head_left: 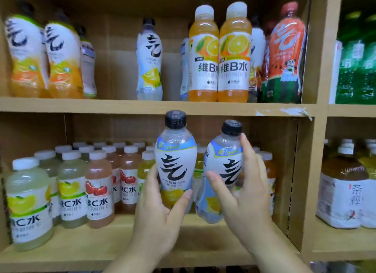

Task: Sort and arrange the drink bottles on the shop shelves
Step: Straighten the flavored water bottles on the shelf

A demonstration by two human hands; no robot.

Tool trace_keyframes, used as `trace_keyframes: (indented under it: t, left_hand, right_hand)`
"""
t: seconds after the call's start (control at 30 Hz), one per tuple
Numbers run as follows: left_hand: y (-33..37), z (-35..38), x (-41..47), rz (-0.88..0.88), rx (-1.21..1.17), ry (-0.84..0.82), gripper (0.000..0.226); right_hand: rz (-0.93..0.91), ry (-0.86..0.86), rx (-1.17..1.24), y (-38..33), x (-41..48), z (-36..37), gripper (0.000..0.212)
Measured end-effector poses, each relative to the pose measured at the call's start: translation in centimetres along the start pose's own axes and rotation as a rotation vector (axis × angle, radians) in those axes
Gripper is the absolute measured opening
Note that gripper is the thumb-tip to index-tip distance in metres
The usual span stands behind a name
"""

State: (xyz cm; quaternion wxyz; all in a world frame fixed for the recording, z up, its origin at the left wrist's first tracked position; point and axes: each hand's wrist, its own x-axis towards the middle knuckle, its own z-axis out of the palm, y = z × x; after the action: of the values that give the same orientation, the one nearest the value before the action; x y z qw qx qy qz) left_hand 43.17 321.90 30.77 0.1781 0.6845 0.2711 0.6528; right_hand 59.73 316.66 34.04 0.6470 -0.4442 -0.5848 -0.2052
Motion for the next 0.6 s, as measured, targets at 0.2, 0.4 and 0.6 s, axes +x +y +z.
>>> trace_keyframes:
  t: [0.2,0.4,0.6]
  left_hand:
    - [7.7,-6.5,6.0,0.167,-0.107,0.077,0.056]
    - [12.2,-10.6,16.0,0.175,-0.084,0.128,0.048]
    - [10.9,-8.4,23.7,-0.012,0.182,0.079,0.050]
  right_hand:
    - [-0.059,0.046,0.165,-6.6,7.1,-0.9,0.083]
    - [-0.168,0.064,0.073,-10.9,15.8,-0.2,0.082]
    - [-0.102,0.056,0.068,-11.9,21.7,2.0,0.086]
